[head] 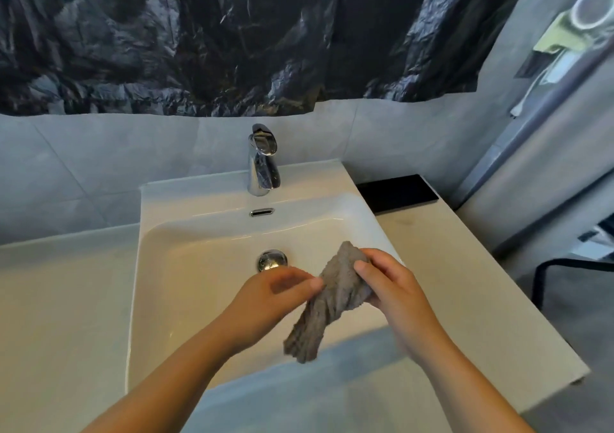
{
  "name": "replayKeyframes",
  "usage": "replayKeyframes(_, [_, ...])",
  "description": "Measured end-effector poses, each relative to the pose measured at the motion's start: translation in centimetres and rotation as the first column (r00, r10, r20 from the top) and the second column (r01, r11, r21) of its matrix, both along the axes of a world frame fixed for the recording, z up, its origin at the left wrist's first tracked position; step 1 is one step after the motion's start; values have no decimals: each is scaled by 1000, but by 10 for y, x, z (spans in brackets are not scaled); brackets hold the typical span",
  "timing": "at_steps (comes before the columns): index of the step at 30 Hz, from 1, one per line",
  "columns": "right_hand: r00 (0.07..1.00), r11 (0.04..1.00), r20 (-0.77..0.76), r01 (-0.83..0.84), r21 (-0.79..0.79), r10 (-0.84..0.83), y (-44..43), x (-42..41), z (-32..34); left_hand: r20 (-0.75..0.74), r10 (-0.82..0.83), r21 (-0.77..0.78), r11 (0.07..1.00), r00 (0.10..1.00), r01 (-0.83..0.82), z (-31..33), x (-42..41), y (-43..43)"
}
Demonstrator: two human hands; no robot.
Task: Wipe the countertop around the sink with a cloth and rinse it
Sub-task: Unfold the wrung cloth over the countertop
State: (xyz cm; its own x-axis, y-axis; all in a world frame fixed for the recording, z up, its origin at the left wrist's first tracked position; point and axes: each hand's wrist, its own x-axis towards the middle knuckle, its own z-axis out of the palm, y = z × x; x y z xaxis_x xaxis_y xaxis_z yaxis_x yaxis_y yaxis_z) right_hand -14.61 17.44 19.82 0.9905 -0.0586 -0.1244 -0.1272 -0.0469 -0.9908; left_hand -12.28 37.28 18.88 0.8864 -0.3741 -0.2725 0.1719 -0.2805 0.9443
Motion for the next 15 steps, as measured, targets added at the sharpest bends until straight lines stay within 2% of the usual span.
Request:
replayKeyframes(4, [997,994,69,-32,-108,40,-34,6,3,82,1,-29,1000,997,1,4,5,-39])
replayKeyframes(9, [997,998,51,-59,-15,59,-104,26,-2,57,-78,117,991,995,71,-4,14,-102])
replayKeyframes(11, [996,997,53,-77,-20,78,-141,37,-3,108,-35,76,997,994,26,-6,19,-137])
replayKeyframes(15, [984,983,18,-177,-55,178,-215,60,-6,256,29,234,968,966,-91,-7,38,-211])
